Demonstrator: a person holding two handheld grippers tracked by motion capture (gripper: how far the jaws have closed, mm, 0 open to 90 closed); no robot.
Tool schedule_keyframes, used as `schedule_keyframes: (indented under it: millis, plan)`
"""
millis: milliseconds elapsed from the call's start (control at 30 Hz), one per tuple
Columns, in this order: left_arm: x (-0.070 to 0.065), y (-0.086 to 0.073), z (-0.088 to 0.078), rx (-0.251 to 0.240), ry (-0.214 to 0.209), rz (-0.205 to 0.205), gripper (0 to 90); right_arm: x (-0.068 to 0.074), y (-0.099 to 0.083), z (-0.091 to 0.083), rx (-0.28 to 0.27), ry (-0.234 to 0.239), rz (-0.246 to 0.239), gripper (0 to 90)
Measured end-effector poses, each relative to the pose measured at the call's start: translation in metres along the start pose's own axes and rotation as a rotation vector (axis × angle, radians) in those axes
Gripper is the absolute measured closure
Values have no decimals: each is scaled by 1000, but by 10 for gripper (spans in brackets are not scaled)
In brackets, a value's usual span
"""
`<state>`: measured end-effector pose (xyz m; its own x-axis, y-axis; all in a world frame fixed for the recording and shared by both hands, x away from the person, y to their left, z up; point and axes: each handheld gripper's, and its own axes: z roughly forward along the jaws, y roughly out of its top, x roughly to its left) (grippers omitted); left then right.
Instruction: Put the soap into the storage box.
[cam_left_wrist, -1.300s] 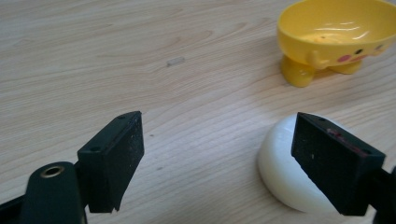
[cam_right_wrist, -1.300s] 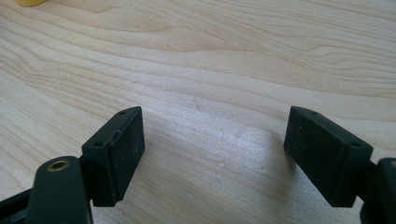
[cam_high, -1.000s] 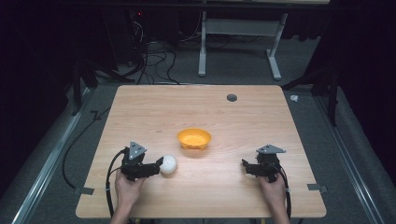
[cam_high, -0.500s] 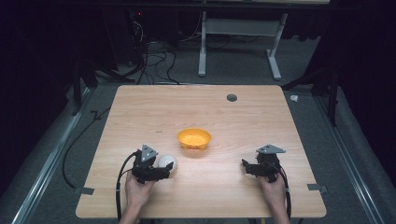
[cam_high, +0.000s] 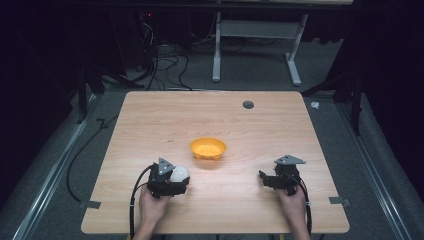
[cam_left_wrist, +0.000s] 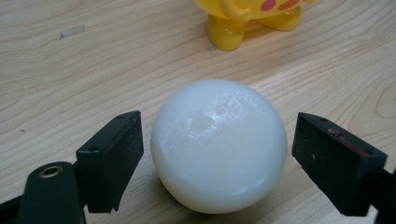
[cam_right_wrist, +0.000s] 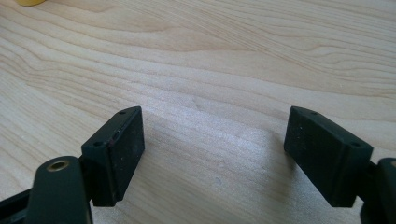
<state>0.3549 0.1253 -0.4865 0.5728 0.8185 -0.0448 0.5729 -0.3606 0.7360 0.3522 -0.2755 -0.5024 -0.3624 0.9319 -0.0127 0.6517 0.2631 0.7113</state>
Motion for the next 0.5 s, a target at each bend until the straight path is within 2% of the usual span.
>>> schedule_keyframes:
  millis: [500]
  plan:
    - [-4, 0, 9, 20, 20, 11, 205, 0, 0, 0, 1, 0, 1, 210]
